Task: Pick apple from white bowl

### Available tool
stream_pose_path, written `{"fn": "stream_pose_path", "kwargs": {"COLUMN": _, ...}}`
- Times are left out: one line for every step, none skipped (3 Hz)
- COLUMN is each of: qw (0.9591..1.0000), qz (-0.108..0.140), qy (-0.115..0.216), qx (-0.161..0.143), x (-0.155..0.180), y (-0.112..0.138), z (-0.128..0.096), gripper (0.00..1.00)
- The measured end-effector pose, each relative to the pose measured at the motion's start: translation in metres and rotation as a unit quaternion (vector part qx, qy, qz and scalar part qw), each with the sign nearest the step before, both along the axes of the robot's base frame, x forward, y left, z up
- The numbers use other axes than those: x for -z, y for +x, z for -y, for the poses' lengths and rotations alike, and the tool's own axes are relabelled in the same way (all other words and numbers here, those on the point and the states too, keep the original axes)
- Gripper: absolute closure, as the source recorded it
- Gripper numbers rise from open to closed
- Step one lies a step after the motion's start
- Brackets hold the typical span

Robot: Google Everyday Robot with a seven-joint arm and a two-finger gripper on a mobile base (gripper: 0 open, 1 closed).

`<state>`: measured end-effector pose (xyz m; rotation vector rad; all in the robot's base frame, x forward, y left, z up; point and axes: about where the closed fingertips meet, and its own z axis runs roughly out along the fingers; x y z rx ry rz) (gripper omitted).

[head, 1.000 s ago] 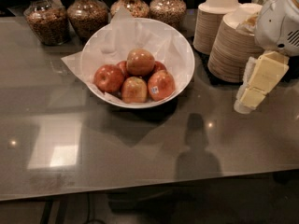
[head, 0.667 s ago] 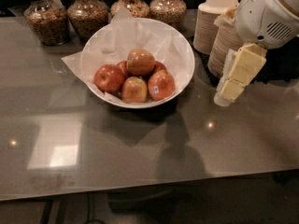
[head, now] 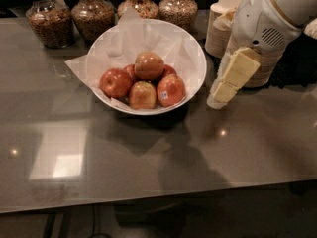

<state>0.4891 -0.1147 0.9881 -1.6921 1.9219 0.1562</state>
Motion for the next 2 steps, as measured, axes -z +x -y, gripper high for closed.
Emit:
{"fn": "stream_pose_path", "kwargs": {"qw": 0.9977, "qz": 0.003, "qy": 0.053, "qx": -0.041, "x": 0.006, "y": 0.025, "z": -0.046, "gripper": 0.0}}
{"fn": "stream_pose_path", "kwargs": {"qw": 0.9939, "qz": 0.002, "qy": 0.088, "qx": -0.067, "x": 0.01, "y": 0.044, "z": -0.077, "gripper": 0.0}}
